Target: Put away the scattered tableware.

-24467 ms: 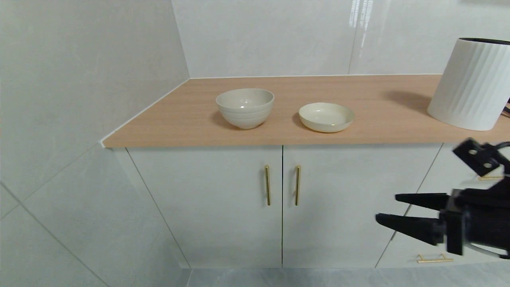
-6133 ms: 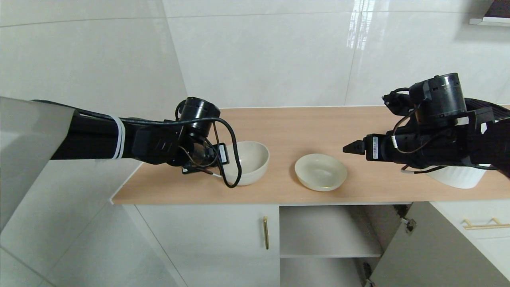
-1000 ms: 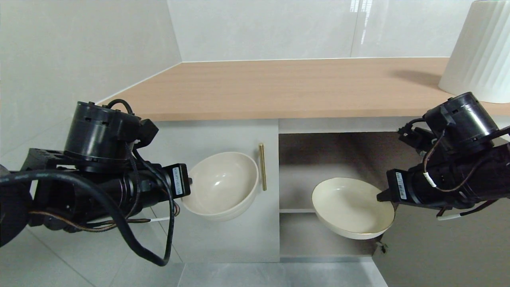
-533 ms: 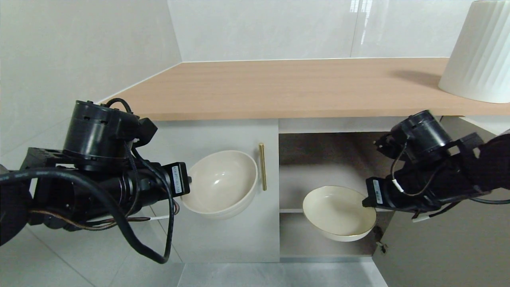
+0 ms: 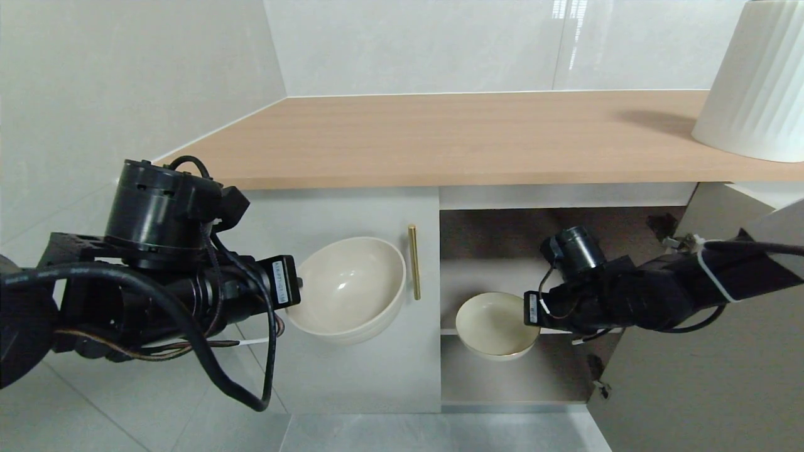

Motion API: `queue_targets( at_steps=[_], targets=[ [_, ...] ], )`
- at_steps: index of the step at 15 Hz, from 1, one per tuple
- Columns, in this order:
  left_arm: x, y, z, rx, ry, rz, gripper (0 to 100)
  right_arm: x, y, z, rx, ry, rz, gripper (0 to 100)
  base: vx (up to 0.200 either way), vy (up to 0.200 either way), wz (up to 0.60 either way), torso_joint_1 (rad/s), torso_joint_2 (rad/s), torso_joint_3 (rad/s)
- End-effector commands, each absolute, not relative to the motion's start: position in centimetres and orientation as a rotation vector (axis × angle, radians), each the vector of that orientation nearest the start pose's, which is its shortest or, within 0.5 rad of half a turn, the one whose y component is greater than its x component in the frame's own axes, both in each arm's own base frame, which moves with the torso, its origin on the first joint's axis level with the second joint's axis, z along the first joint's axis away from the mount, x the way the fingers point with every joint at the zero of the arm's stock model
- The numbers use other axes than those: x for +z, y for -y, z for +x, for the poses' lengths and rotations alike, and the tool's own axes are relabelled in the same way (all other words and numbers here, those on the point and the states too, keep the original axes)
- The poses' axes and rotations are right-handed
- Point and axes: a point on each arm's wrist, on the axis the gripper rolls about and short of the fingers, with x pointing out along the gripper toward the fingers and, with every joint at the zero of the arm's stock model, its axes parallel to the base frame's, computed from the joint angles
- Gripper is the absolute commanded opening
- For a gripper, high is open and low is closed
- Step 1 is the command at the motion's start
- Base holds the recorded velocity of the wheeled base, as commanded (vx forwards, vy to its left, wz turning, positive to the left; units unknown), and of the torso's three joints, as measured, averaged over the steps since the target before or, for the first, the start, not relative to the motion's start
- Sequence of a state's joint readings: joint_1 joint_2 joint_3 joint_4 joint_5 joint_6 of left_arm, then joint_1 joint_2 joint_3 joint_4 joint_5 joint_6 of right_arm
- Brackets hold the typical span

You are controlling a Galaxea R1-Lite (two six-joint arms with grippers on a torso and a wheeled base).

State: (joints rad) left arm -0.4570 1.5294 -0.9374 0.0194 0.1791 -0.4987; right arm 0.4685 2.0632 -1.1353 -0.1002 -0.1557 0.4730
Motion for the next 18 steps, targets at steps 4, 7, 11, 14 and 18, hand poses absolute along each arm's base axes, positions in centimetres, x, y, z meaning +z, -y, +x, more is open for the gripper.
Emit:
queue_targets(
  at_steps=[4,7,11,14,18],
  targets=[
    [20.5,11.1,23.4,-0.115,-0.637,-0.289,0,5.5,-16.2,35.8,0.017,-0.823,0.22,0,0.0,0.0,0.0,0.0,0.0,0.0],
    [20.5,11.1,23.5,-0.115,-0.638,-0.288,0,4.2,-15.7,38.3,-0.048,-0.745,0.268,0,0.0,0.0,0.0,0.0,0.0,0.0],
    [20.3,11.1,23.6,-0.113,-0.645,-0.286,0,2.8,-14.5,40.7,-0.134,-0.712,0.275,0,0.0,0.0,0.0,0.0,0.0,0.0],
    [20.3,11.1,23.5,-0.114,-0.643,-0.287,0,1.5,-14.1,42.0,-0.201,-0.691,0.258,0,0.0,0.0,0.0,0.0,0.0,0.0],
    [20.3,11.1,23.5,-0.113,-0.644,-0.286,0,0.8,-14.2,42.6,-0.223,-0.681,0.261,0,0.0,0.0,0.0,0.0,0.0,0.0]
  ],
)
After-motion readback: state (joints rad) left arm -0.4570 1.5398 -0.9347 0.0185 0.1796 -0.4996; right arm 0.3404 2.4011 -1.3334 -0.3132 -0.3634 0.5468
